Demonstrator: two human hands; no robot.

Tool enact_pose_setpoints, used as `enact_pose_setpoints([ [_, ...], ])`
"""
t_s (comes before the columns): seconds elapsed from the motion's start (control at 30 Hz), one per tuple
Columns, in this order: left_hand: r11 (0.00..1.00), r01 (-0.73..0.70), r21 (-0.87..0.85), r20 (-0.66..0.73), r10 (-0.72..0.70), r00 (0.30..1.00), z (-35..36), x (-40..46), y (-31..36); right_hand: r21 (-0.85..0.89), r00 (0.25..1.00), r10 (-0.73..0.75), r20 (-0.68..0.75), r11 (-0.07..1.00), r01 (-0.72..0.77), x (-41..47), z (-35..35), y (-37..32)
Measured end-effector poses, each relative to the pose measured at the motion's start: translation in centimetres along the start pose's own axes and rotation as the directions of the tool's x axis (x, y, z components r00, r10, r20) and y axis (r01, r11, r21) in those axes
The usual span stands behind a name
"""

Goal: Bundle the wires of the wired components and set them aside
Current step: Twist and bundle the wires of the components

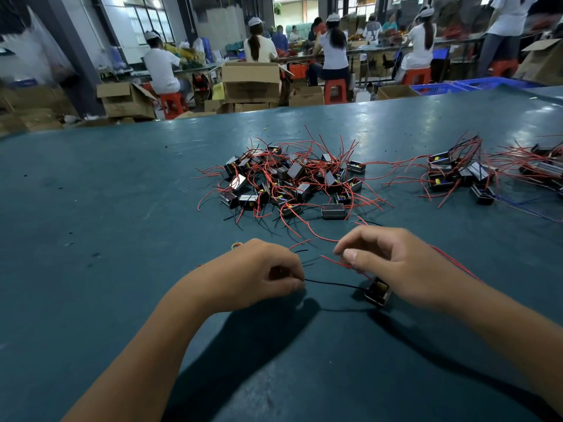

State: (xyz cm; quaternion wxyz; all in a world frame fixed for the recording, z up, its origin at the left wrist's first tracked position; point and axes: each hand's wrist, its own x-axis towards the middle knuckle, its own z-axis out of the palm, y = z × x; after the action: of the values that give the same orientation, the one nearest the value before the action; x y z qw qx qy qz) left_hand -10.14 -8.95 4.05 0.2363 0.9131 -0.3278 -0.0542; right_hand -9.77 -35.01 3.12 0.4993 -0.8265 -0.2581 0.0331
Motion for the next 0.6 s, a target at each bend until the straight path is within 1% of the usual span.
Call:
enact_pose_setpoints([
  [0.2,0.999,0.045,0.027,-0.028,-0.044,0.999,0.0,0.0,-0.4,-0.174,0.995,0.081,0.062,0.982,-0.069,0.2,-2.7,0.6],
  [0.27,0.998,0.054,0.028,-0.042,-0.052,0.998,0.0,-0.1,-0.4,-0.228,0.993,0.088,0.079,0.971,-0.068,0.3,-3.0,0.7],
  [0.33,0.997,0.066,0.027,-0.058,-0.064,0.996,-0.1,0.0,-0.4,-0.27,0.987,0.084,0.137,0.962,-0.044,0.2,-3.2,0.7],
  [0.43,0.996,0.078,0.032,-0.08,-0.076,0.994,-0.1,0.0,-0.4,-0.369,0.969,0.059,0.242,0.929,0.035,0.0,-3.6,0.6],
  [0.5,0.995,0.091,0.04,-0.092,-0.087,0.992,-0.1,0.1,-0.5,-0.42,0.96,0.043,0.277,0.904,0.081,-0.1,-3.9,0.5],
  [0.53,0.994,0.098,0.044,-0.098,-0.094,0.991,-0.1,0.1,-0.5,-0.457,0.957,0.036,0.286,0.883,0.103,-0.1,-4.0,0.5],
  [0.6,0.992,0.112,0.052,-0.114,-0.105,0.988,-0.1,0.1,-0.6,-0.572,0.953,0.028,0.301,0.805,0.157,-0.2,-4.3,0.7],
])
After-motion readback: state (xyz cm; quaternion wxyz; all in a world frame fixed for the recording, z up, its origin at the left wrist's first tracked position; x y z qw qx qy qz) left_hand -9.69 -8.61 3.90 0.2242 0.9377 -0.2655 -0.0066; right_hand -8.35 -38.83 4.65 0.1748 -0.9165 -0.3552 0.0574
